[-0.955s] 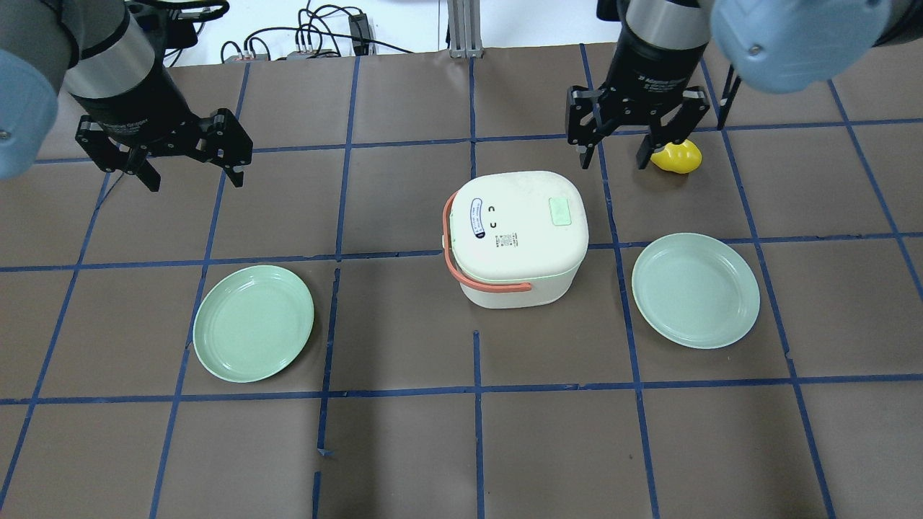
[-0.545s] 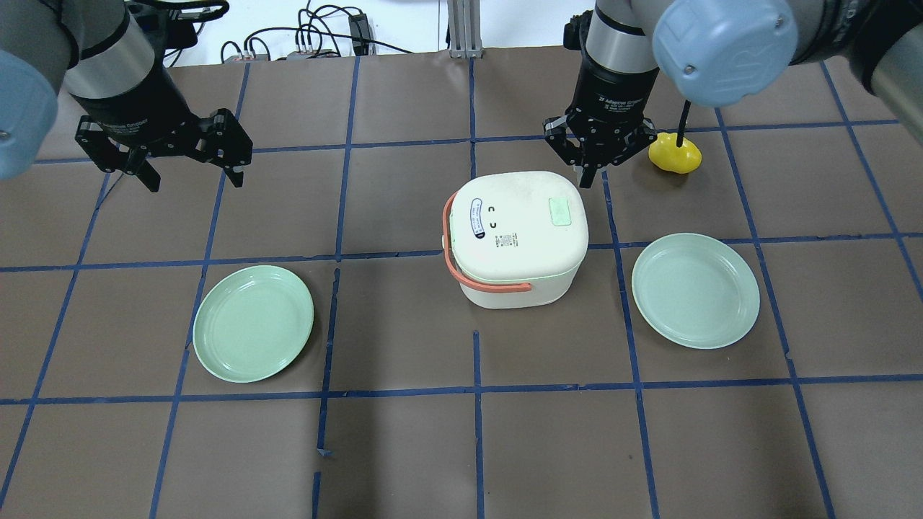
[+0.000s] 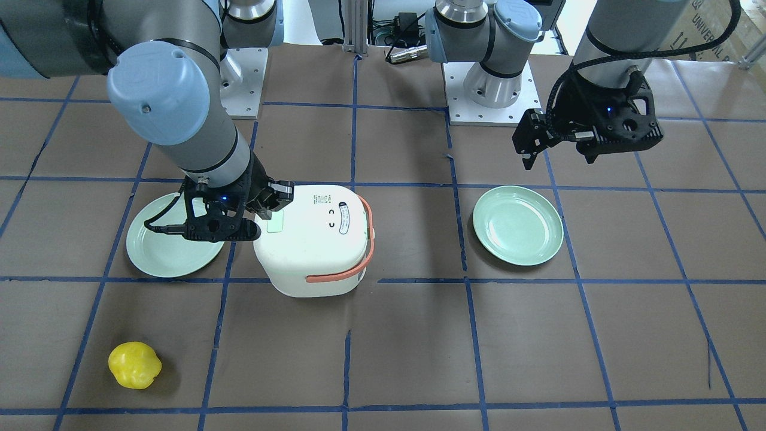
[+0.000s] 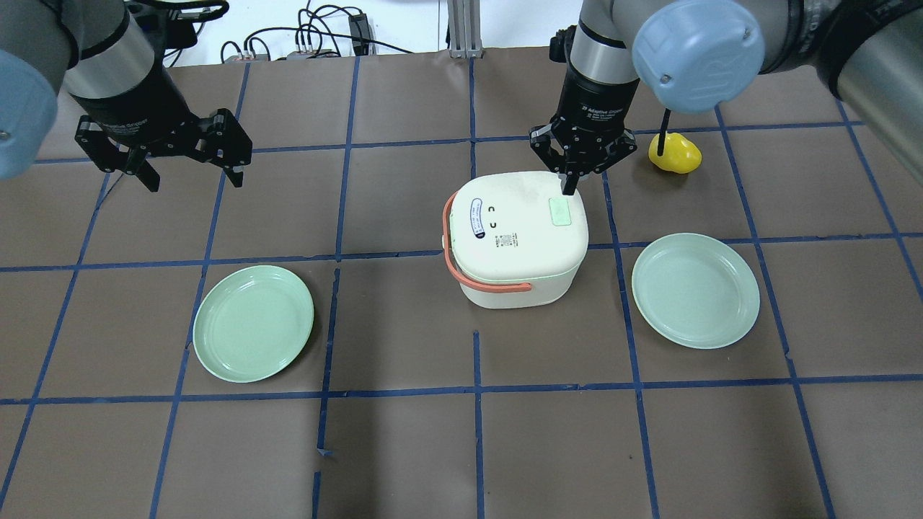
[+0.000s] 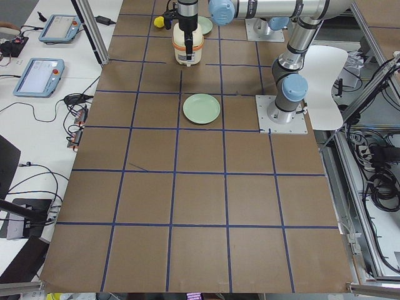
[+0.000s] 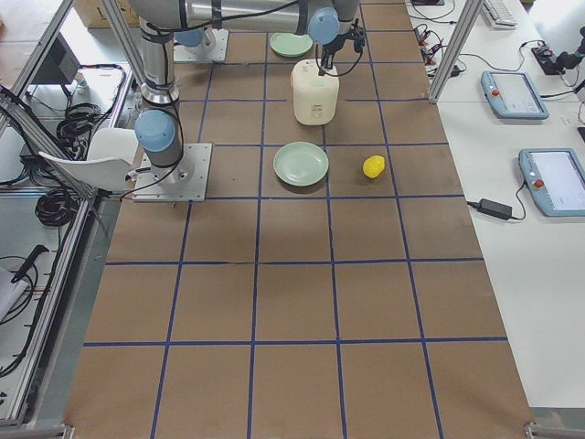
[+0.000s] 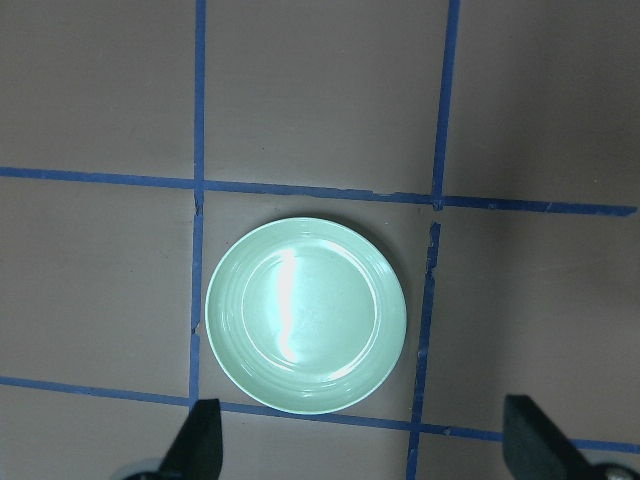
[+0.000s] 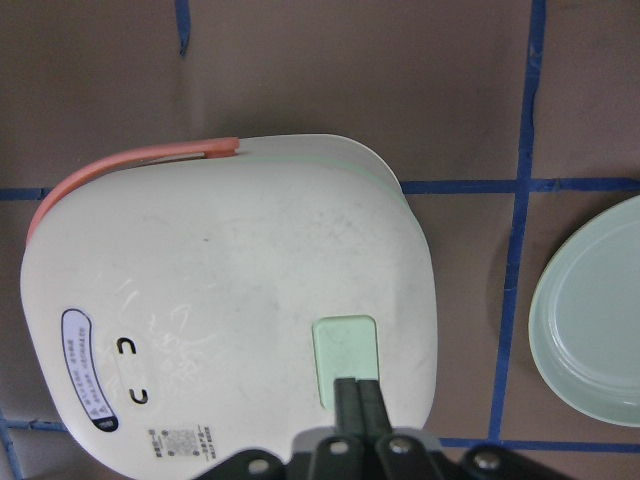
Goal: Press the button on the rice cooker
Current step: 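Lower the right gripper onto the pale green button on the cooker lid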
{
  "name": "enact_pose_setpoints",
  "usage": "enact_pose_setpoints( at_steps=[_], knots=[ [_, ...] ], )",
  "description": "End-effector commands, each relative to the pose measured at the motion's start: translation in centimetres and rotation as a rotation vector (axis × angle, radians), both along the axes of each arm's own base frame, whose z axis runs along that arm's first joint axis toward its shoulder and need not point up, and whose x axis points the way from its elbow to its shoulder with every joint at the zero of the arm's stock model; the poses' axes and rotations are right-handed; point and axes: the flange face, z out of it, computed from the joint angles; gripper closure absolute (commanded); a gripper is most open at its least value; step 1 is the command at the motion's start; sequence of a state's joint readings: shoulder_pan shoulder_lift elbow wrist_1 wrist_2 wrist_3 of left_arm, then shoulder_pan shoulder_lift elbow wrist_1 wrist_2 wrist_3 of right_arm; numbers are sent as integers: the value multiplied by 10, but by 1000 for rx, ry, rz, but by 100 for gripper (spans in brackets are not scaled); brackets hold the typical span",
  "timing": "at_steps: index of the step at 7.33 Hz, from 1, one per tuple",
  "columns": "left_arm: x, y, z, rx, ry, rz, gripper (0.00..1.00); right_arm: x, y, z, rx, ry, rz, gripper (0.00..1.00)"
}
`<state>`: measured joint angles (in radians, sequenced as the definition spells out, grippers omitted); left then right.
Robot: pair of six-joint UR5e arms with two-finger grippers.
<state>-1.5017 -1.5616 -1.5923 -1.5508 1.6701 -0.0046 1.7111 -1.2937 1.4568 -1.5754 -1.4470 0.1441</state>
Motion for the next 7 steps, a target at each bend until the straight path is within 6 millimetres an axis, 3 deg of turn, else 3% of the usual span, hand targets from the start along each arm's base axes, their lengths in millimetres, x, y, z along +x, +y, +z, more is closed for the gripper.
enact_pose_setpoints(
  at_steps=[1, 4, 7],
  knots=[
    [0, 0, 0, 0, 1, 0, 0, 2, -1, -6, 9, 0, 0, 93],
    [0, 0, 0, 0, 1, 0, 0, 3, 6, -24, 46, -16, -6, 92],
    [0, 0, 0, 1, 1, 0, 0, 3, 4, -28, 35, -16, -6, 92]
  ],
)
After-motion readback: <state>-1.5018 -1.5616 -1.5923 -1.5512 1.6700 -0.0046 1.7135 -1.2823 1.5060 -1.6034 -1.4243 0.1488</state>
